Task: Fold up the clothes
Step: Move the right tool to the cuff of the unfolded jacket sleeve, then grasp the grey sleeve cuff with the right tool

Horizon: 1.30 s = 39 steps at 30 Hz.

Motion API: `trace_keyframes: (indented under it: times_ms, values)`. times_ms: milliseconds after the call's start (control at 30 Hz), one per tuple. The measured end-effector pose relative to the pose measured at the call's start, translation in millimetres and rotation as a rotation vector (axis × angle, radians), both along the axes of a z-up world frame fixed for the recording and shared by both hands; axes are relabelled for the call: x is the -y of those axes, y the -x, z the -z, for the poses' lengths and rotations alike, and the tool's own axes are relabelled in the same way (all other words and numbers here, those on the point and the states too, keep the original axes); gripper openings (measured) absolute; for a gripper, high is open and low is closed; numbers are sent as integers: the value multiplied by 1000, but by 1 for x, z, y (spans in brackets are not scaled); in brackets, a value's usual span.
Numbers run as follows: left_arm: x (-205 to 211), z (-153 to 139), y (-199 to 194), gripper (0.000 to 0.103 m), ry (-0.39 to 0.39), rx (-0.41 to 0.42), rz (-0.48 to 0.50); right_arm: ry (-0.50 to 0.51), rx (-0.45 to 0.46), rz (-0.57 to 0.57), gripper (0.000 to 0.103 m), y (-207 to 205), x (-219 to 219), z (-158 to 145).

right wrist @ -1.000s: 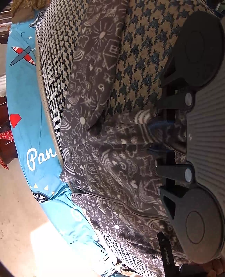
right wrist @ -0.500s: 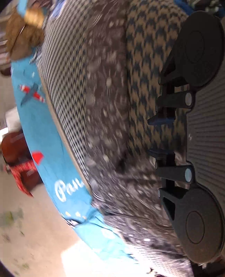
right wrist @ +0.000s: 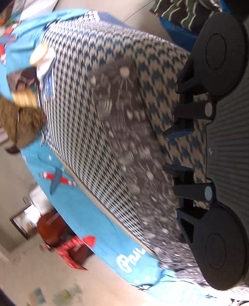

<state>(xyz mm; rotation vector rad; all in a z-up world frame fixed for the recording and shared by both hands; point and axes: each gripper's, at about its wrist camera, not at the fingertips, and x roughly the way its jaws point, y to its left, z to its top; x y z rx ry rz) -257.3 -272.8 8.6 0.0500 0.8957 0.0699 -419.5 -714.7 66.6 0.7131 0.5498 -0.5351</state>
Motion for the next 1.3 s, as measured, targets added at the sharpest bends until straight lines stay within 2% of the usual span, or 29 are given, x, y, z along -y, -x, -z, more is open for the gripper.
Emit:
trace_keyframes:
  times_ms: [133, 300, 633, 1067, 1133, 1300]
  values:
    - [0, 0, 0, 103, -2, 0, -1, -53, 31, 65, 34, 12, 17, 2]
    - [0, 0, 1, 103, -4, 0, -3, -175, 106, 139, 36, 21, 40, 8]
    - [0, 0, 1, 103, -7, 0, -5, -269, 107, 195, 37, 9, 52, 21]
    - [2, 1, 0, 103, -11, 1, -12, -190, 97, 214, 35, -19, 54, 23]
    - [2, 1, 0, 103, -11, 1, -11, -178, 94, 214, 24, -25, 55, 23]
    - [2, 1, 1, 103, -12, 1, -11, -144, 82, 207, 16, -38, 56, 21]
